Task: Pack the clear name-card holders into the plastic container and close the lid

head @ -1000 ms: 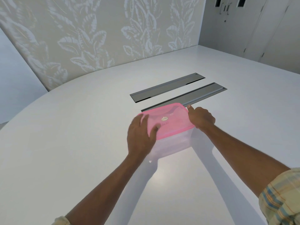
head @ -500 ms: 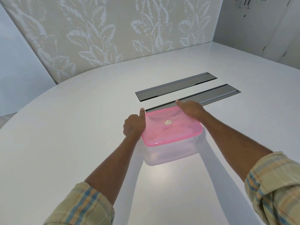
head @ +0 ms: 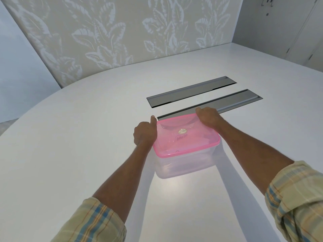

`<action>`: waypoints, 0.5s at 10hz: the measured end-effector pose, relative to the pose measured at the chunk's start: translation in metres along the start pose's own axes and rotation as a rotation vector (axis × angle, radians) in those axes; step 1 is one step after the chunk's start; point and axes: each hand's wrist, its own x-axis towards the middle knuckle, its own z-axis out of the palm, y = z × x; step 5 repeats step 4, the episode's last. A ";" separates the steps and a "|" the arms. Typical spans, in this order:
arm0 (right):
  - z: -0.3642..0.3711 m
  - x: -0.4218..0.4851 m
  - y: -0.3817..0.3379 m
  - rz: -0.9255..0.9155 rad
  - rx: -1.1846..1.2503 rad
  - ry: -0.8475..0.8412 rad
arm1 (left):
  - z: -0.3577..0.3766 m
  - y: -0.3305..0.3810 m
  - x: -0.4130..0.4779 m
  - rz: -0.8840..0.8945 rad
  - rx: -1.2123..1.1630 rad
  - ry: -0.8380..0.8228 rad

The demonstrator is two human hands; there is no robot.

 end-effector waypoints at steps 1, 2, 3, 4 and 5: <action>0.002 -0.009 -0.003 0.056 -0.107 0.080 | -0.003 0.002 -0.008 -0.030 0.012 0.037; 0.001 -0.016 -0.008 0.030 -0.202 0.202 | -0.005 0.003 -0.014 -0.024 0.007 0.075; -0.003 -0.028 -0.018 -0.107 -0.355 0.357 | -0.010 0.004 -0.021 0.098 0.000 0.184; -0.007 -0.032 -0.024 -0.171 -0.401 0.356 | -0.021 0.005 -0.028 0.234 0.072 0.234; -0.007 -0.032 -0.024 -0.171 -0.401 0.356 | -0.021 0.005 -0.028 0.234 0.072 0.234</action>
